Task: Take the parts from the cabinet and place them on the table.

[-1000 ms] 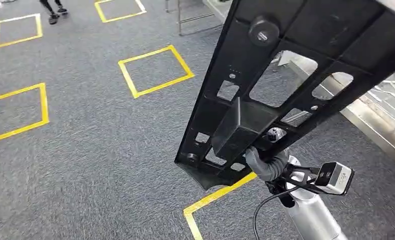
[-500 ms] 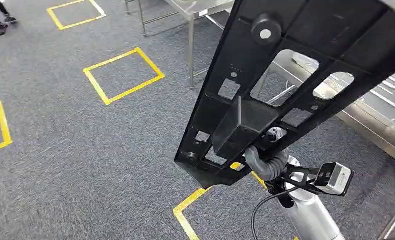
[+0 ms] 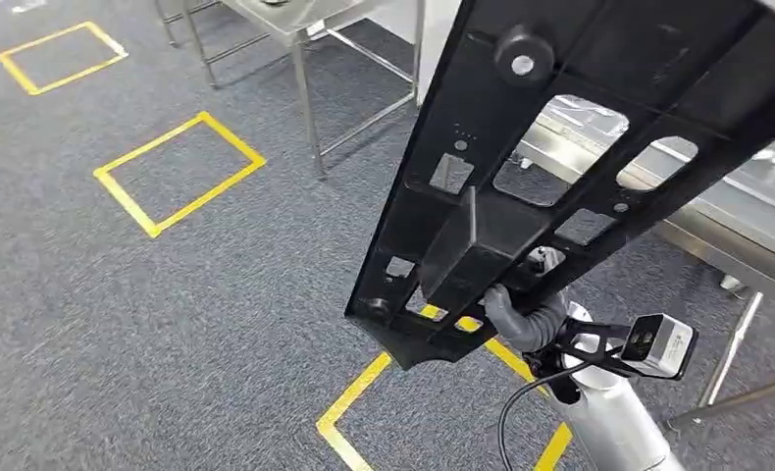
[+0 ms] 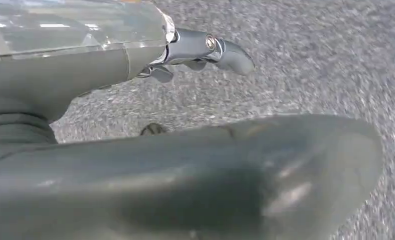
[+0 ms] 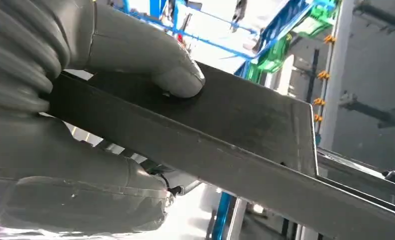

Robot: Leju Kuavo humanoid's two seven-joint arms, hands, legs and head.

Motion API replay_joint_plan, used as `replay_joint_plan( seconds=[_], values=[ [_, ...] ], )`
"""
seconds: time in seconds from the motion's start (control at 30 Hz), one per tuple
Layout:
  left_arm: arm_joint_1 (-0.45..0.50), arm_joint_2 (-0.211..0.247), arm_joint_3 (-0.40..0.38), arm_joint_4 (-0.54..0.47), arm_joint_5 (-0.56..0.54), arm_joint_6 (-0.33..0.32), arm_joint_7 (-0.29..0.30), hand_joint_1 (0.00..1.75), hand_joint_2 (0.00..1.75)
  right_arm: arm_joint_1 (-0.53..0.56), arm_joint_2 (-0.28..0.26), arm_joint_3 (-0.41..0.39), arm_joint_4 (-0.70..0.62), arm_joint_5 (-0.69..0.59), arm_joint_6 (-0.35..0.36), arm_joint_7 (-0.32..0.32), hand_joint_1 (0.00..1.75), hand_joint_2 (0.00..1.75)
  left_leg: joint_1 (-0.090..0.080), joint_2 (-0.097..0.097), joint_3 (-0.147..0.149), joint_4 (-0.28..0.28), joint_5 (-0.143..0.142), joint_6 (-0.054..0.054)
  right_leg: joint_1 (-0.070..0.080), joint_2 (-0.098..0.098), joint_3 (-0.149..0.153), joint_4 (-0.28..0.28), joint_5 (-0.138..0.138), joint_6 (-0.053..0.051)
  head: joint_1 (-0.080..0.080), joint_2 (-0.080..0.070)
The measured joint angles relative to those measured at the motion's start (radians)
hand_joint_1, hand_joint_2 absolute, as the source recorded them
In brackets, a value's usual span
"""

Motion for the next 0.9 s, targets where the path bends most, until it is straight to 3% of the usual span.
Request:
replay_joint_plan(
  seconds=[0.03, 0.07, 0.17, 0.2, 0.23, 0.27, 0.3, 0.37, 0.4, 0.43, 0.5, 0.53, 0.57, 0.7, 0.73, 0.77, 0.8, 0.87, 0.9],
  values=[
    [0.001, 0.0, 0.0, 0.0, 0.0, 0.0, 0.0, 0.0, 0.0, -0.001, -0.001, 0.0, 0.0, -0.001, 0.0, 0.0, 1.75, 1.75, 0.009, -0.065, 0.032, -0.081, 0.022, 0.003, -0.003, 0.01, -0.004, 0.004, -0.002, 0.005, 0.0, 0.0],
    [0.003, 0.0, 0.0, 0.0, 0.0, 0.0, 0.0, 0.0, 0.0, -0.003, -0.001, 0.001, 0.0, -0.002, 0.0, 0.003, 1.75, 1.75, 0.008, -0.075, 0.039, -0.102, 0.014, 0.009, 0.003, 0.025, -0.012, 0.014, -0.002, 0.013, 0.0, 0.0],
    [-0.001, -0.001, -0.001, 0.0, 0.0, -0.007, -0.003, 0.0, 0.0, -0.002, -0.001, 0.003, 0.0, -0.002, 0.0, 0.007, 1.75, 1.75, -0.002, -0.046, 0.037, -0.093, 0.018, 0.029, -0.008, 0.055, -0.021, 0.004, 0.011, 0.034, 0.0, 0.0],
    [-0.004, -0.004, -0.001, 0.0, 0.0, -0.011, -0.004, 0.0, 0.0, -0.003, -0.001, 0.002, 0.0, -0.002, 0.0, 0.009, 1.75, 1.75, 0.01, -0.033, 0.04, -0.106, 0.026, 0.041, -0.004, 0.063, -0.024, 0.007, 0.009, 0.041, 0.0, 0.0],
    [-0.007, -0.005, -0.002, 0.0, -0.001, -0.013, -0.006, 0.0, 0.0, -0.001, -0.001, 0.001, 0.0, -0.002, 0.001, 0.009, 1.75, 1.75, 0.006, -0.021, 0.044, -0.11, 0.029, 0.046, -0.002, 0.016, -0.032, 0.025, -0.005, 0.041, 0.0, 0.0],
    [-0.007, -0.005, -0.003, 0.0, -0.002, -0.014, -0.009, 0.0, 0.0, -0.006, -0.001, 0.002, 0.0, -0.002, 0.001, 0.01, 1.75, 1.75, 0.005, -0.01, 0.044, -0.111, 0.029, 0.056, 0.0, -0.029, -0.055, 0.073, -0.037, 0.043, 0.001, 0.0],
    [-0.005, -0.005, -0.003, 0.0, -0.003, -0.016, -0.01, 0.0, 0.0, -0.008, 0.005, 0.003, 0.001, -0.002, 0.001, 0.011, 1.75, 1.75, 0.001, 0.003, 0.043, -0.111, 0.029, 0.057, -0.002, -0.053, -0.092, 0.152, -0.078, 0.047, 0.001, 0.0],
    [-0.002, -0.005, -0.004, 0.0, -0.006, -0.018, -0.011, 0.0, 0.0, -0.006, 0.006, 0.003, 0.003, -0.002, 0.001, 0.013, 1.75, 1.75, -0.004, 0.029, 0.042, -0.11, 0.027, 0.059, -0.008, -0.064, -0.164, 0.303, -0.134, 0.051, 0.0, 0.0],
    [-0.002, -0.005, -0.005, 0.0, -0.006, -0.018, -0.011, 0.0, 0.0, -0.006, 0.006, 0.003, 0.005, -0.002, 0.001, 0.014, 1.75, 1.75, -0.005, 0.043, 0.042, -0.11, 0.027, 0.059, -0.008, -0.066, -0.173, 0.322, -0.129, 0.052, 0.001, 0.0],
    [-0.002, -0.005, -0.005, 0.0, -0.006, -0.019, -0.012, 0.0, 0.0, -0.007, 0.006, 0.002, 0.006, -0.003, 0.0, 0.015, 1.75, 1.75, -0.006, 0.056, 0.042, -0.11, 0.026, 0.058, -0.008, -0.068, -0.156, 0.289, -0.102, 0.051, 0.0, 0.0],
    [-0.003, -0.006, -0.008, 0.0, -0.008, -0.021, -0.014, 0.0, 0.0, -0.007, 0.006, 0.002, 0.006, -0.003, 0.0, 0.016, 1.75, 1.75, -0.006, 0.077, 0.046, -0.11, 0.022, 0.054, -0.006, -0.089, -0.064, 0.125, -0.026, 0.044, 0.0, 0.0],
    [-0.004, -0.007, -0.009, 0.0, -0.009, -0.023, -0.015, 0.0, 0.0, -0.009, 0.006, 0.001, 0.006, -0.005, 0.0, 0.016, 1.75, 1.75, -0.009, 0.085, 0.051, -0.11, 0.02, 0.051, 0.0, -0.147, -0.007, 0.028, 0.0, 0.037, 0.0, 0.0],
    [-0.004, -0.007, -0.011, 0.0, -0.009, -0.024, -0.016, 0.0, 0.0, -0.011, 0.006, -0.001, 0.006, -0.006, 0.0, 0.016, 1.75, 1.75, -0.017, 0.094, 0.051, -0.108, 0.015, 0.045, 0.014, -0.172, 0.001, 0.008, -0.014, 0.032, 0.0, 0.0],
    [-0.005, -0.008, -0.018, 0.0, -0.015, -0.028, -0.018, 0.0, 0.0, -0.008, 0.006, -0.007, 0.006, -0.009, 0.0, 0.018, 1.75, 1.75, -0.017, 0.136, 0.06, -0.111, 0.009, 0.025, 0.012, -0.116, -0.007, 0.001, -0.004, 0.013, 0.0, 0.0],
    [-0.007, -0.008, -0.02, 0.0, -0.017, -0.029, -0.018, 0.0, 0.0, -0.007, 0.006, -0.01, 0.005, -0.009, 0.001, 0.018, 1.75, 1.75, -0.011, 0.123, 0.059, -0.104, -0.002, 0.018, 0.004, -0.105, -0.001, -0.007, 0.002, 0.005, 0.0, 0.0],
    [-0.008, -0.008, -0.021, 0.0, -0.018, -0.029, -0.019, 0.0, 0.0, -0.01, 0.004, -0.011, 0.004, -0.012, 0.003, 0.016, 1.75, 1.75, -0.009, 0.071, 0.046, -0.064, -0.031, 0.014, 0.003, -0.095, -0.001, -0.009, 0.003, 0.0, 0.0, 0.0],
    [-0.007, -0.009, -0.021, 0.0, -0.018, -0.03, -0.018, 0.0, 0.0, -0.01, 0.003, -0.011, 0.004, -0.014, 0.005, 0.016, 1.75, 1.75, -0.008, 0.043, 0.013, 0.009, -0.073, 0.012, 0.003, -0.084, -0.002, -0.009, 0.004, -0.002, 0.0, 0.0],
    [-0.001, -0.009, -0.021, 0.0, -0.018, -0.03, -0.018, 0.0, 0.0, -0.005, 0.003, -0.011, 0.004, -0.016, 0.005, 0.017, 1.75, 1.75, -0.008, 0.022, -0.066, 0.174, -0.142, 0.007, 0.005, -0.057, -0.003, -0.008, 0.004, -0.005, 0.0, 0.0],
    [0.002, -0.009, -0.021, 0.0, -0.018, -0.029, -0.018, 0.0, 0.0, -0.002, 0.002, -0.011, 0.004, -0.018, 0.005, 0.018, 1.75, 1.75, -0.008, 0.02, -0.091, 0.216, -0.143, 0.006, 0.006, -0.041, -0.003, -0.007, 0.004, -0.005, 0.0, 0.0]
  ],
)
